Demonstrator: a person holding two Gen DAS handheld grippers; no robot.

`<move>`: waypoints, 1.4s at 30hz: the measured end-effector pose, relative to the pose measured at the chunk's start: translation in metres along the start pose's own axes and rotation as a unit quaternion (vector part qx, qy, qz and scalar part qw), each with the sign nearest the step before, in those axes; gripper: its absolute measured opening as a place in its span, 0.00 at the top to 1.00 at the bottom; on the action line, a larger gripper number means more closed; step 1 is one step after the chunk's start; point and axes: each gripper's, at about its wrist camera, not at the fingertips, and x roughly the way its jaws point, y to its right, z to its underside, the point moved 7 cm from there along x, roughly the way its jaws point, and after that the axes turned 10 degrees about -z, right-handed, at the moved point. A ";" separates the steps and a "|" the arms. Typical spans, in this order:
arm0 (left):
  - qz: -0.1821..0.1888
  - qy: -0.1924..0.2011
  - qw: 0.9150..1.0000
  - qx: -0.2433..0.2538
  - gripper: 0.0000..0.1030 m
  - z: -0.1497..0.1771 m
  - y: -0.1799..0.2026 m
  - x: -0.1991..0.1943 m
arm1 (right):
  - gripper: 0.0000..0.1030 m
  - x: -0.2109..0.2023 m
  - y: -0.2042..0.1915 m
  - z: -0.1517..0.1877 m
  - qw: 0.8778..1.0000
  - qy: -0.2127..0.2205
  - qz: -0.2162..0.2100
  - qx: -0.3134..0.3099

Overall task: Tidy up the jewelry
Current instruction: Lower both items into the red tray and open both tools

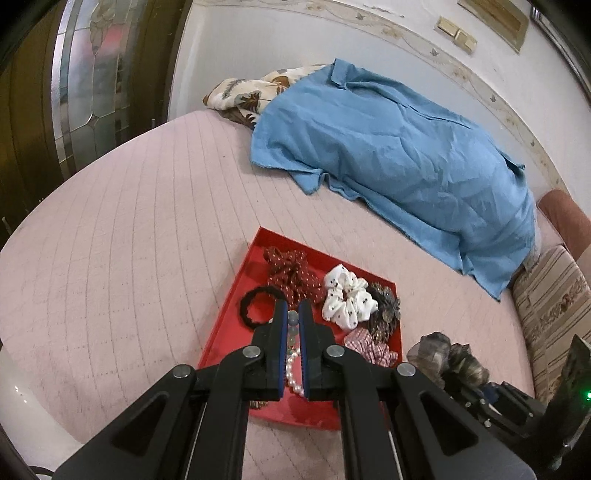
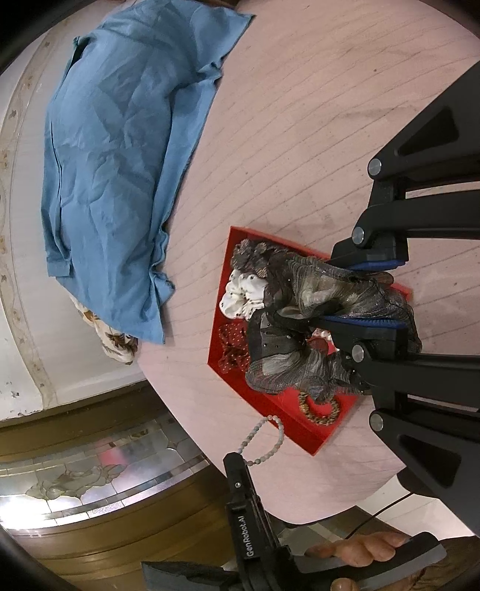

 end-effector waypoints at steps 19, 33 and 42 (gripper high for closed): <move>-0.009 -0.047 0.999 0.005 0.95 0.008 -0.010 0.065 | 0.79 0.091 -0.017 -0.043 0.999 -0.037 -0.019 -0.018; -0.047 -0.051 0.997 0.024 0.95 0.020 -0.028 0.089 | 0.79 0.146 -0.010 -0.033 0.997 -0.081 -0.017 -0.012; -0.067 -0.042 0.996 0.044 0.95 0.026 -0.027 0.090 | 0.78 0.158 -0.008 -0.030 0.996 -0.088 -0.014 -0.011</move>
